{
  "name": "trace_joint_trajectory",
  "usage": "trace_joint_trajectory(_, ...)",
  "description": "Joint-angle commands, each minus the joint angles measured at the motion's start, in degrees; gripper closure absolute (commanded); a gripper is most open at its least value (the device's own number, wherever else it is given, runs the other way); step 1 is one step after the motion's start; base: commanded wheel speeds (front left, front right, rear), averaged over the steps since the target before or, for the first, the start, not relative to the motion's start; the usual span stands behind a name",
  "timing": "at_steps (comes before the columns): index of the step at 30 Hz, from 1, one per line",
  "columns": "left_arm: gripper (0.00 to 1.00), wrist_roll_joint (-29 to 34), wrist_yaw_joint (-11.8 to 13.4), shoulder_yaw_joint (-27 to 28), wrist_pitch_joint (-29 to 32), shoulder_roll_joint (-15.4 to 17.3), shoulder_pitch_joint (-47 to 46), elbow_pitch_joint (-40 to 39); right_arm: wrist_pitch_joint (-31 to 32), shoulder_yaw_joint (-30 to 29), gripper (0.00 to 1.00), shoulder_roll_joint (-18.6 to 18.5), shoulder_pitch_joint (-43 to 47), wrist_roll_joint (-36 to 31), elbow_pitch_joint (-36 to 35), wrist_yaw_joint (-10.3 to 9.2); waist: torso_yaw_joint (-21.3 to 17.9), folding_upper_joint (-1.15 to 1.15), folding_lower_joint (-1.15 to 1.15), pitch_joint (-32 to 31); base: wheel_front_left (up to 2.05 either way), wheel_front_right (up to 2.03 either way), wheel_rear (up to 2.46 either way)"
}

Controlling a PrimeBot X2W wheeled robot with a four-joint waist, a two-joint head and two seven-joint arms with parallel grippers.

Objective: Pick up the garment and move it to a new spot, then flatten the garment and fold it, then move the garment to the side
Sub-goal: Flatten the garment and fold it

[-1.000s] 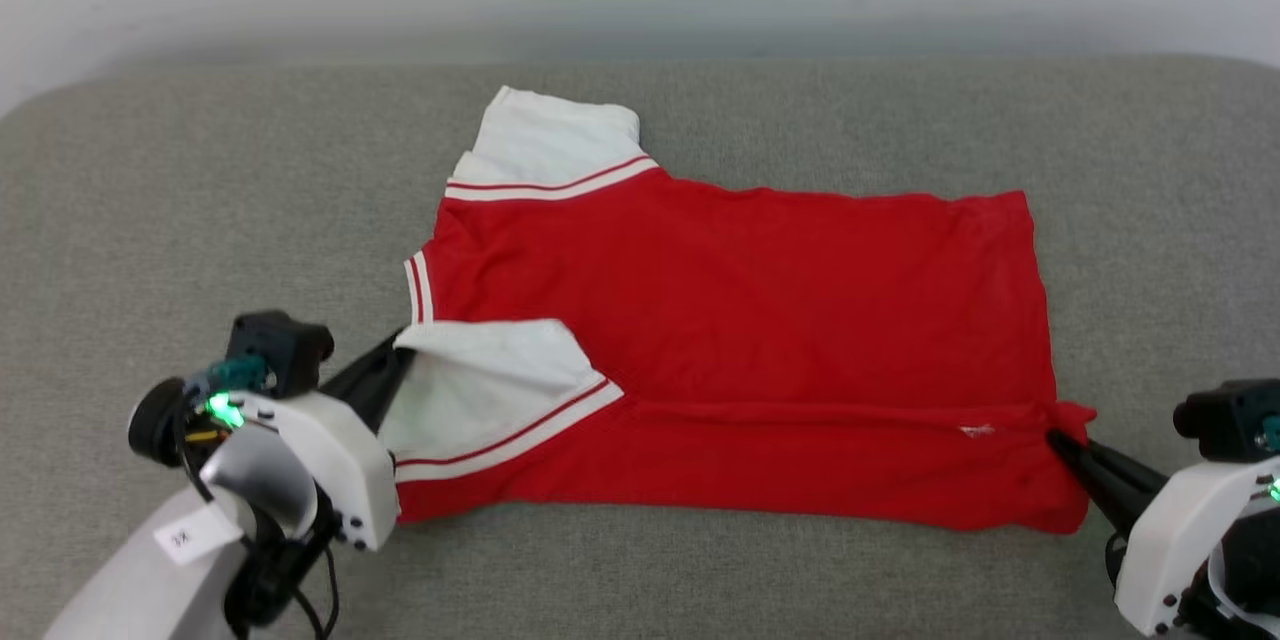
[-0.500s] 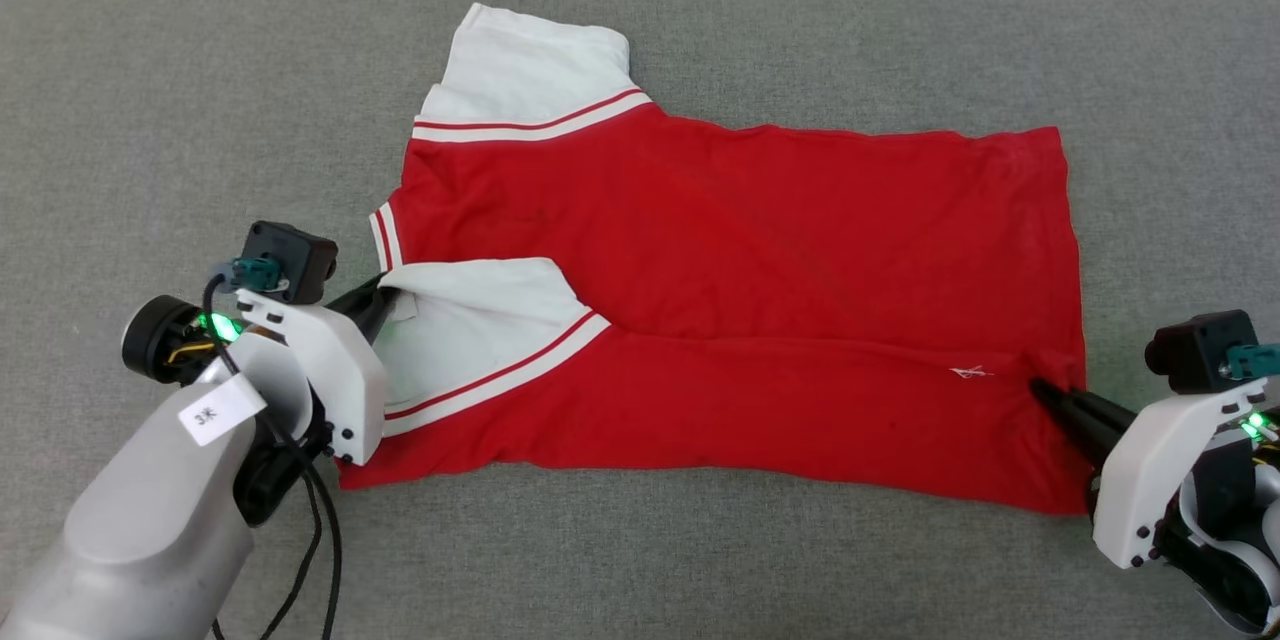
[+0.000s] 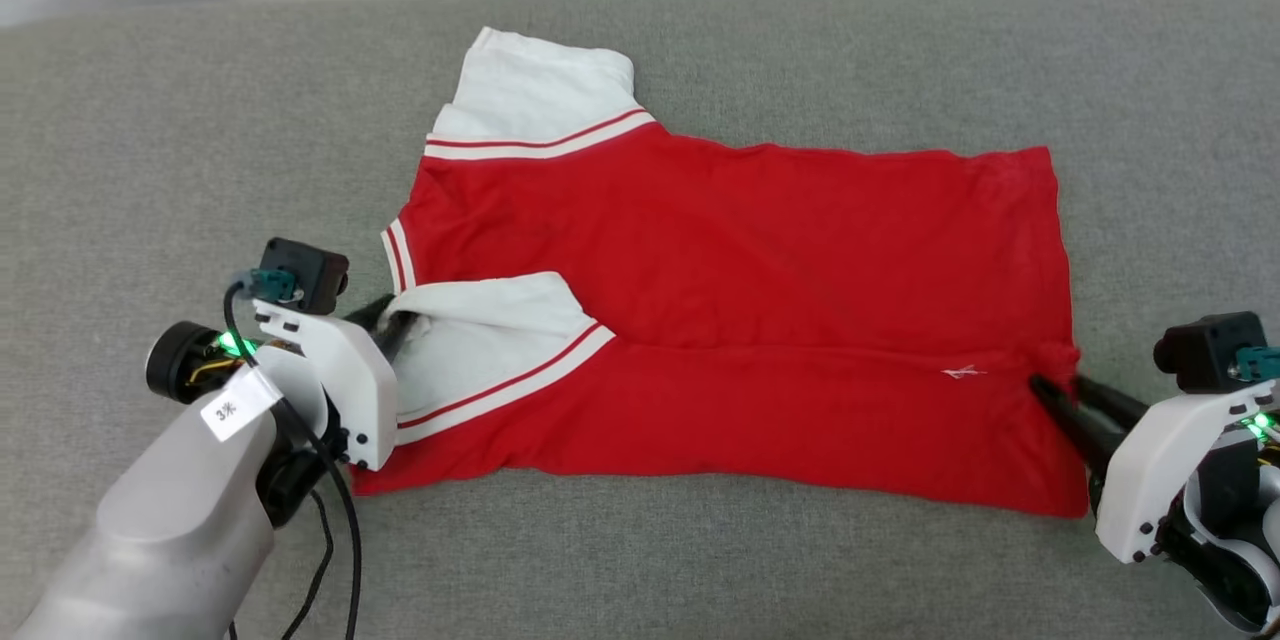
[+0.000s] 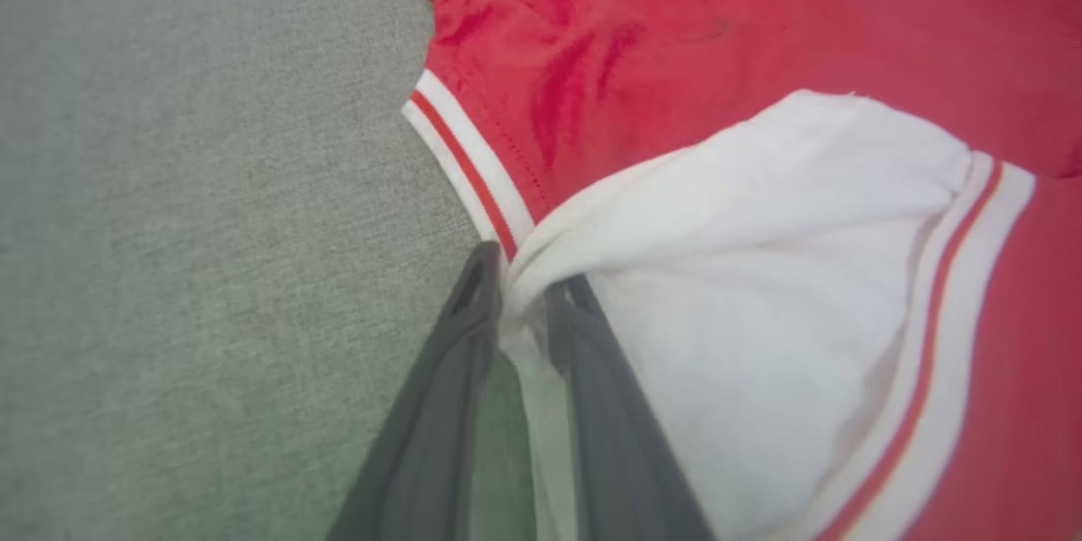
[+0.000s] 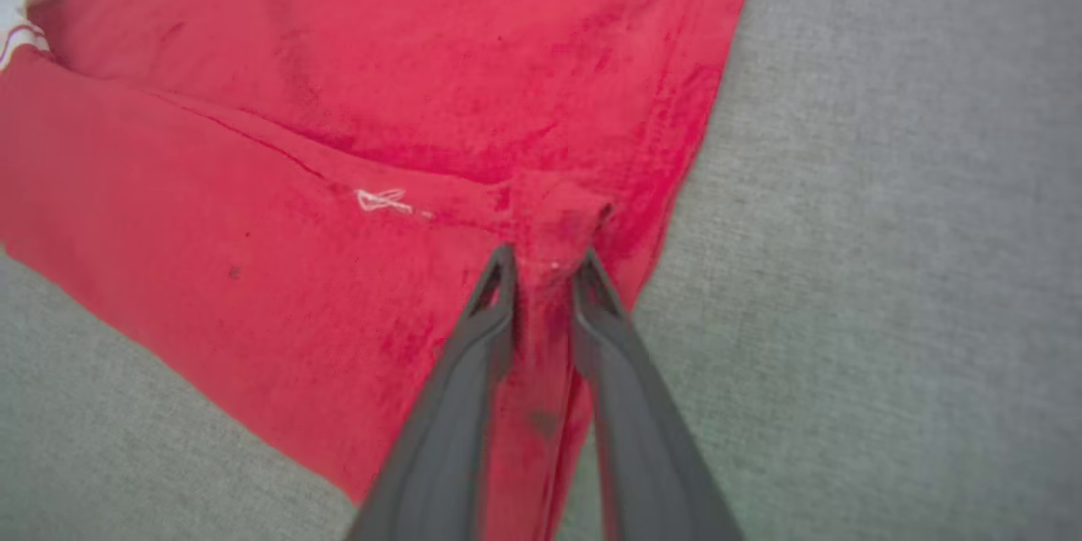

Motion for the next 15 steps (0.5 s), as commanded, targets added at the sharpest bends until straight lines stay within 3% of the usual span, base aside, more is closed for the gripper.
trace_joint_trajectory(1,0.0,-0.67,-0.05,-0.39,-0.46,0.37,-1.15,0.26,-0.74,-0.51,0.0,0.52,1.03,-0.39,-0.25,-0.09,0.57,0.0,0.0,-1.45,0.0,0.0,0.0)
trace_joint_trajectory(8,0.0,-3.82,-0.05,-1.89,2.7,3.85,-3.64,-2.55,-2.65,-3.04,0.0,1.33,3.74,-1.57,-2.5,-0.07,2.02,0.0,0.0,-5.52,0.0,0.0,0.0)
trace_joint_trajectory(15,0.0,-9.99,-0.06,-4.08,17.28,7.51,-5.25,-9.4,-2.16,-5.17,0.0,2.53,6.34,-3.25,-4.18,-0.07,3.39,0.0,0.0,-7.56,0.0,0.0,0.0)
